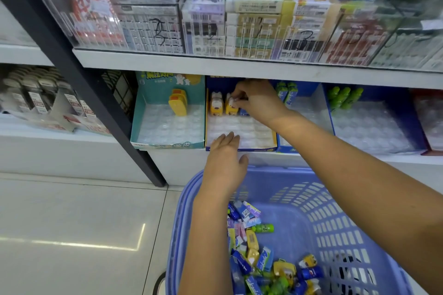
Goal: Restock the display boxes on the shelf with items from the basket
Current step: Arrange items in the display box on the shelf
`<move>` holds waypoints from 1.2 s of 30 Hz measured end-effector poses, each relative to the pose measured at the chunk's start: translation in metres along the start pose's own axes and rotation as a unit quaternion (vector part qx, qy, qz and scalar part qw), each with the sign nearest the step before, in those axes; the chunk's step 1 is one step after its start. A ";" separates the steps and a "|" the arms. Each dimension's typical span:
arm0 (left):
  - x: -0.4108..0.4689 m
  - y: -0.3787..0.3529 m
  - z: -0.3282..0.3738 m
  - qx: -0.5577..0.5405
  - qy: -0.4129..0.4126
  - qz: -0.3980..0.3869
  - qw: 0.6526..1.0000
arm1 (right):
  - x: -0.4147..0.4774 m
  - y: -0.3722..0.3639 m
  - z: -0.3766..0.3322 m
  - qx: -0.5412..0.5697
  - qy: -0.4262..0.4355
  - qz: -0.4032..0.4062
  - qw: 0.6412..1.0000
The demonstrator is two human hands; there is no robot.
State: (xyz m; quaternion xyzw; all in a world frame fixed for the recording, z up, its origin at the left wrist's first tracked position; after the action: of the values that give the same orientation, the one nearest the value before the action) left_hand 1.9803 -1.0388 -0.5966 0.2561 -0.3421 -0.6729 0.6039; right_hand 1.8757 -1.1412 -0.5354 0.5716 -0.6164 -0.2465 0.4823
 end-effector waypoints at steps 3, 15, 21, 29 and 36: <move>0.002 0.000 0.000 -0.003 0.002 -0.003 1.000 | 0.003 -0.004 -0.004 -0.022 0.016 -0.020 0.999; -0.014 0.016 0.013 -0.084 -0.017 0.109 0.990 | -0.030 0.011 -0.019 -0.087 0.031 -0.062 0.994; -0.031 -0.047 0.014 -0.009 0.009 -0.059 0.998 | -0.152 0.000 0.045 -0.067 -0.062 -0.167 0.982; -0.144 -0.198 0.008 0.060 -0.039 -0.403 0.912 | -0.323 -0.097 0.136 -0.215 -0.154 -0.609 0.748; -0.192 -0.243 -0.005 0.140 -0.110 -0.488 0.855 | -0.348 -0.109 0.157 -0.167 -0.210 -0.517 0.813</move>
State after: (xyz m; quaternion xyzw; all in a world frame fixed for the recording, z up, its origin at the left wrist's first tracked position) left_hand 1.8560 -0.8409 -0.8005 0.3957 -0.3281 -0.8501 0.1147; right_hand 1.7480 -0.8764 -0.8020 0.6514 -0.2655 -0.6724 0.2303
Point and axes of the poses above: each hand's wrist, its own x-axis towards the middle knuckle, its own y-axis out of the back of the hand, z = x × y, the point moved 5 cm from there along x, towards the middle knuckle, and after that the axes turned 12 degrees about z, right-handed, at the moved point
